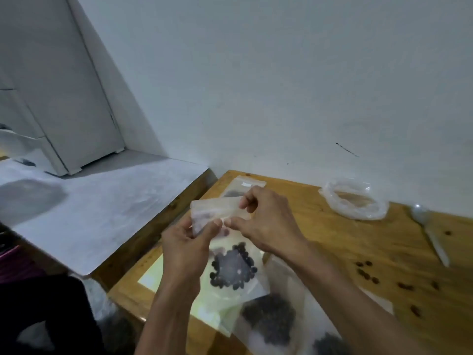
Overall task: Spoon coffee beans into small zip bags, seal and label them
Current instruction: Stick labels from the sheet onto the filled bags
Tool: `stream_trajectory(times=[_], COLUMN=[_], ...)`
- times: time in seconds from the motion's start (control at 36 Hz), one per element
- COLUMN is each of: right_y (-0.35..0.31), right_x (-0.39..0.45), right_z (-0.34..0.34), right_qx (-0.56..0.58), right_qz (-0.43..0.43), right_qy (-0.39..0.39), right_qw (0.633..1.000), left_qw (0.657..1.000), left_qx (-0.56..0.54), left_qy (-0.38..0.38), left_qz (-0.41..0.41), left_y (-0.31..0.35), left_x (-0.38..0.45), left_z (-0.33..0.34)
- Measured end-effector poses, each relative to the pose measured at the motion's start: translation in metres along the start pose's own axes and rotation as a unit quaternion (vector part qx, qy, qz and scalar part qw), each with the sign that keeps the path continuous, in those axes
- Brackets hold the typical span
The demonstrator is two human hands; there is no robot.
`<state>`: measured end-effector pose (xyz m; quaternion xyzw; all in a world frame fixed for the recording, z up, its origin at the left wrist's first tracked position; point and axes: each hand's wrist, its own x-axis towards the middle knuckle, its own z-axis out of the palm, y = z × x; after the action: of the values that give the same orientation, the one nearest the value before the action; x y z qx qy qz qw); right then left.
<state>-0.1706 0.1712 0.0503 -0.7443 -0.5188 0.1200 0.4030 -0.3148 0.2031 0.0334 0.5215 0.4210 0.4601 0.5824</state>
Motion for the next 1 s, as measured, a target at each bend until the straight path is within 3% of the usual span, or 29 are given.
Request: stream_trajectory(times=[0.08,0.17,0.25,0.31,0.44,0.56,0.61,0.69,0.78,1.0], right_y=[0.013,0.026,0.036,0.043,0.069,0.086,0.094,0.108,0.122,0.147], right_x=[-0.003,-0.003,0.001,0.006,0.026,0.034,0.039,0.053,0.069,0.089], right_z=[-0.009,-0.012,-0.013,-0.015,-0.017,-0.021,-0.023,-0.022,-0.017,-0.001], right_qx=[0.079,0.275,0.398,0.416,0.357,0.225,0.211,0.195,0.189,0.104], right_qz=[0.077,0.157,0.177,0.175,0.206,0.215,0.221,0.238,0.248,0.247], right_qy=[0.023,-0.028,-0.018,0.015,0.103,0.034,0.002,0.04,0.079,0.096], right_qw=[0.994,0.948,0.9,0.892,0.905,0.95,0.952,0.951,0.947,0.959], left_qw=[1.0,1.0,0.999,0.998,0.986,0.979,0.975,0.957,0.934,0.9], left_qx=[-0.016,-0.011,0.006,0.027,0.132,0.182,0.207,0.267,0.317,0.397], left_qy=[-0.011,-0.026,-0.042,-0.065,-0.099,-0.085,-0.068,-0.05,-0.084,-0.111], left_qz=[-0.006,-0.011,-0.005,-0.004,-0.003,0.027,0.051,0.098,0.141,0.143], left_y=[0.002,0.001,0.0,-0.002,-0.01,-0.022,-0.028,-0.036,-0.046,-0.081], left_x=[0.004,0.01,0.02,0.028,0.055,0.085,0.1,0.118,0.131,0.146], left_z=[0.009,0.022,0.036,0.044,0.06,0.08,0.092,0.111,0.125,0.134])
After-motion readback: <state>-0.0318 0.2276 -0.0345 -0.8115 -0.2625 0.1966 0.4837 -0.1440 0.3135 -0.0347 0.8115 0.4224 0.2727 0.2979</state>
